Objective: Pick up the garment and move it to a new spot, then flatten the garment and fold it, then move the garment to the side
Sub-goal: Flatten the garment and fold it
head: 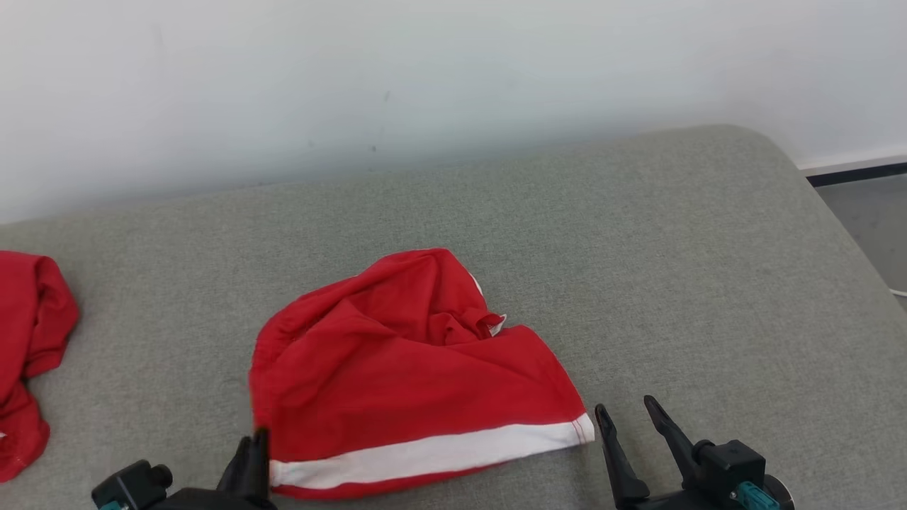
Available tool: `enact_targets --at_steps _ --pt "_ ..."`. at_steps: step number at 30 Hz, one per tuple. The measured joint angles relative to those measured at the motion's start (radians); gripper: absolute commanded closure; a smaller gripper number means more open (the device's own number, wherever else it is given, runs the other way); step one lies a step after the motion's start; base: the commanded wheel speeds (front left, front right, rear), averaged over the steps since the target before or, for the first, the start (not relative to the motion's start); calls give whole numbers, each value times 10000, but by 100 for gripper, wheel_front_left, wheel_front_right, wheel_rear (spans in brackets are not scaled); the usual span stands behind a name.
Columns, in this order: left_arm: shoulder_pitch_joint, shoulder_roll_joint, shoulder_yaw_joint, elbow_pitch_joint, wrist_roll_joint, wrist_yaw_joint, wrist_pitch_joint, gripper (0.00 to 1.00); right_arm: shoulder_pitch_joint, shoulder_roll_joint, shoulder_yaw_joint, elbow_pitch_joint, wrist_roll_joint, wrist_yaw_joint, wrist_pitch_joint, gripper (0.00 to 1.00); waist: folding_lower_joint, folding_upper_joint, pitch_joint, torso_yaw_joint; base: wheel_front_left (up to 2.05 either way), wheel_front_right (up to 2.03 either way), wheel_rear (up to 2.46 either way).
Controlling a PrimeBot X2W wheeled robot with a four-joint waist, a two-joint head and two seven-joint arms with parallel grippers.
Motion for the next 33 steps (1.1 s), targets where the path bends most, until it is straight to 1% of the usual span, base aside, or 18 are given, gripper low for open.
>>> enact_targets --at_steps 4,9,12,14,17,20,22,23,24,25,33 --pt "81 27 -100 75 399 -247 -685 0 24 2 -100 -10 -12 0 8 0 0 0 -99 84 0 0 0" --pt "201 393 -203 272 1528 -479 -1756 0 30 2 -380 -29 -165 0 17 0 0 0 -281 178 0 0 0" --pt "322 546 -107 199 2403 -474 -2000 0 49 0 -606 -46 -244 0 17 0 0 0 -415 241 0 0 0" --pt "478 610 4 33 3072 -387 -2040 0 109 0 -732 -65 -274 0 50 0 0 0 -512 289 0 0 0" --pt "790 508 464 -560 4228 -299 -2057 0 178 2 -888 -82 -326 0 92 0 0 -1 -659 367 0 0 0" --pt "1260 203 830 -1009 5150 -305 -2065 0 236 -2 -1011 -128 -428 0 98 0 -1 0 -779 471 0 0 0" --pt "1512 -27 1120 -1231 5542 -447 -2067 0 287 0 -1055 -153 -525 0 96 0 0 0 -846 554 0 0 0" --pt "1690 -130 1344 -1340 6006 -648 -2067 0 325 0 -1045 -174 -558 0 90 0 0 0 -921 631 0 0 0" --pt "1780 -222 1473 -1383 6146 -729 -2067 0 351 -2 -1018 -173 -596 0 82 0 -1 0 -959 667 0 0 0" --pt "1780 -222 1473 -1383 6146 -729 -2067 0 351 -2 -1018 -173 -596 0 82 0 -1 0 -959 667 0 0 0" --pt "2327 -685 1864 -1404 7334 -1438 -2067 0 749 0 -863 23 -600 0 -90 0 -1 -1 -1269 959 0 0 0"
